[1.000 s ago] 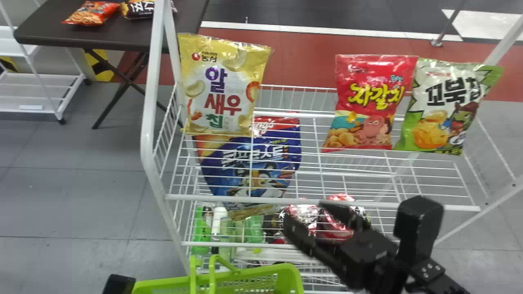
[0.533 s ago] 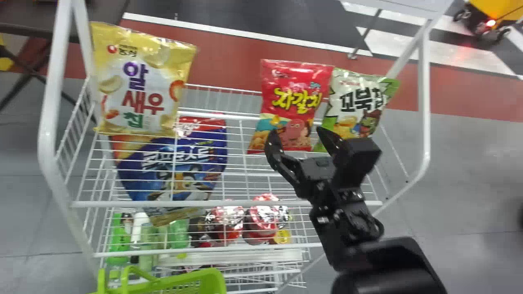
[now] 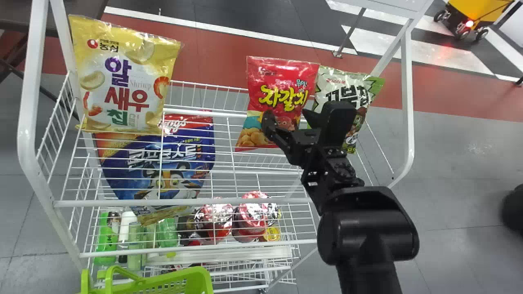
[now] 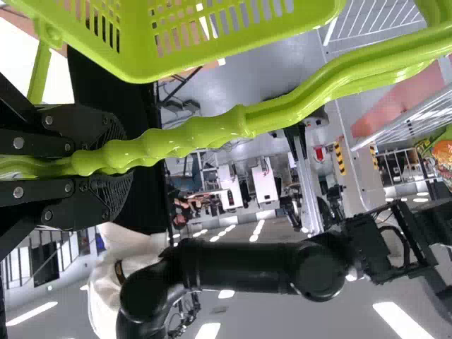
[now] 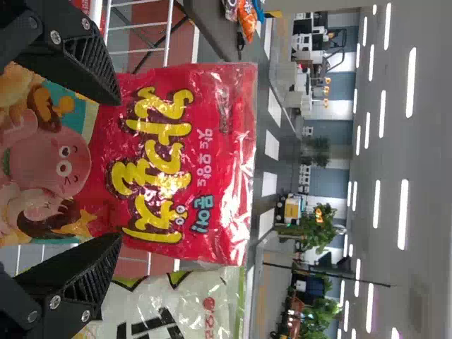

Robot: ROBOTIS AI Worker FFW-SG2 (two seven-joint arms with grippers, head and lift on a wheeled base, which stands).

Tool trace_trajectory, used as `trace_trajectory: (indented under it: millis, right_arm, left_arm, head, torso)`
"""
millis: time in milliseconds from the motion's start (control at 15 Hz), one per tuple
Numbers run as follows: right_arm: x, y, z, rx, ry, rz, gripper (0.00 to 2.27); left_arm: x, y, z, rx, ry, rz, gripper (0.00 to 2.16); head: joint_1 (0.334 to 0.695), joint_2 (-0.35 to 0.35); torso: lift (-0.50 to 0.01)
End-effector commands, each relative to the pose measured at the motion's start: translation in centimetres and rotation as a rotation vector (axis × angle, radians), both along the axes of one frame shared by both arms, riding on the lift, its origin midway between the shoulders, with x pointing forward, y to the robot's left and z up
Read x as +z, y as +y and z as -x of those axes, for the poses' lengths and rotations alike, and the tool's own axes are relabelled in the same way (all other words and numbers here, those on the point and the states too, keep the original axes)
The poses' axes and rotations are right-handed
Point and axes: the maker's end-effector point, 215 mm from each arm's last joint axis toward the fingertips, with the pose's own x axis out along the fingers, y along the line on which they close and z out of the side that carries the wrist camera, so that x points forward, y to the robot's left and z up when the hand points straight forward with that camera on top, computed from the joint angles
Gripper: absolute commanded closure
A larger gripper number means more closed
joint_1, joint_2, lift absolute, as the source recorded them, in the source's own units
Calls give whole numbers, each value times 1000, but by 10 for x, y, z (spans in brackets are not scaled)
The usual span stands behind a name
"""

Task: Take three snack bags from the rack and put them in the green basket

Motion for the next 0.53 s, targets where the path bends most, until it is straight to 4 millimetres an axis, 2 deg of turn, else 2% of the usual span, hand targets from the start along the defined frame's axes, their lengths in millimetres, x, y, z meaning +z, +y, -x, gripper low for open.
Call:
trace_trajectory:
  millis: [0,133,200,267,333,467]
  right_arm:
    - [-15,5,-13,45,43,-47,316]
    - [-17,4,-15,55,54,-61,1055]
    - [-32,3,-10,53,111,-74,1534]
    - [-39,7,-3,65,135,-86,1754]
    - [-36,10,3,69,133,-90,1777]
    - [-17,16,16,82,105,-89,1872]
  left_arm:
    - [0,-1,-1,1,-2,1,1902]
    - [0,-1,-2,0,-1,0,1902]
    - [0,-1,-3,2,-1,1,1902]
    - [-1,-1,-4,2,-3,-1,1902]
    - [-1,-1,-4,2,-1,-1,1902]
    - [-1,-1,-5,2,-4,-1,1902]
  head:
    - [695,-347]
    - [695,-328]
    - [695,-325]
    - [695,-326]
    - [695,-327]
    - [695,-329]
  torso:
    - [-16]
    - [-16]
    - [-16]
    - [-16]
    - [-16]
    - [-16]
